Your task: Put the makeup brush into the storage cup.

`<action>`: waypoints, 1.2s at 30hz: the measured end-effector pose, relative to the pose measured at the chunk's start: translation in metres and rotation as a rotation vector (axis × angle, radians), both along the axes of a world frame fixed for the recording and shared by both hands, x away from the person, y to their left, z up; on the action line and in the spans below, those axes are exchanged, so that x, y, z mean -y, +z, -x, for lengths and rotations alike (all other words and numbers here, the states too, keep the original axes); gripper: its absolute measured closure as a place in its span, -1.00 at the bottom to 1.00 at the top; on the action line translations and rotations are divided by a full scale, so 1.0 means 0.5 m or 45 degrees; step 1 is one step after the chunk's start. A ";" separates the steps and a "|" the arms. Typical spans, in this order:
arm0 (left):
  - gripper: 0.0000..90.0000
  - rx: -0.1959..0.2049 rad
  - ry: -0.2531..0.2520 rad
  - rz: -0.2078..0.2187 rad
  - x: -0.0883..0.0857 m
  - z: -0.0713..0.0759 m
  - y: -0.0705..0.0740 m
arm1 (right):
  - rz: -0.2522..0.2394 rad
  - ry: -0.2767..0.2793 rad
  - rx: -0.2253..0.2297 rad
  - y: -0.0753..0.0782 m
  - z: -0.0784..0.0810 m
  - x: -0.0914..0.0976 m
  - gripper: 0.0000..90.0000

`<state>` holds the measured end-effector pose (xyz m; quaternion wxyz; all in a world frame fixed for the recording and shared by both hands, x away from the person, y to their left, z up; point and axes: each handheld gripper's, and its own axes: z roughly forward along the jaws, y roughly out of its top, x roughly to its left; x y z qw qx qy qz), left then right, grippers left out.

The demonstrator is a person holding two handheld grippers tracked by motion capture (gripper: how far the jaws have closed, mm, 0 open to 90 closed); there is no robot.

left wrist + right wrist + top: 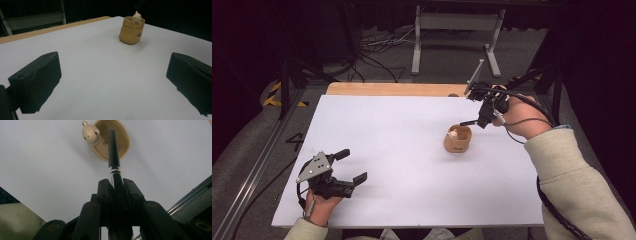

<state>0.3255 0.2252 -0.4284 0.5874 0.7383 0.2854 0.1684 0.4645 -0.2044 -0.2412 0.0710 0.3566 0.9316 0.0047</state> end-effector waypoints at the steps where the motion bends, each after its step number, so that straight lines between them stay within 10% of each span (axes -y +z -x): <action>1: -0.99 0.003 0.001 -0.001 -0.001 0.000 0.000 | 0.007 0.001 -0.007 -0.003 -0.002 -0.001 0.71; 36: -0.99 0.000 -0.029 0.003 0.000 -0.005 0.002 | 0.125 -0.011 -0.155 -0.120 -0.058 -0.030 0.71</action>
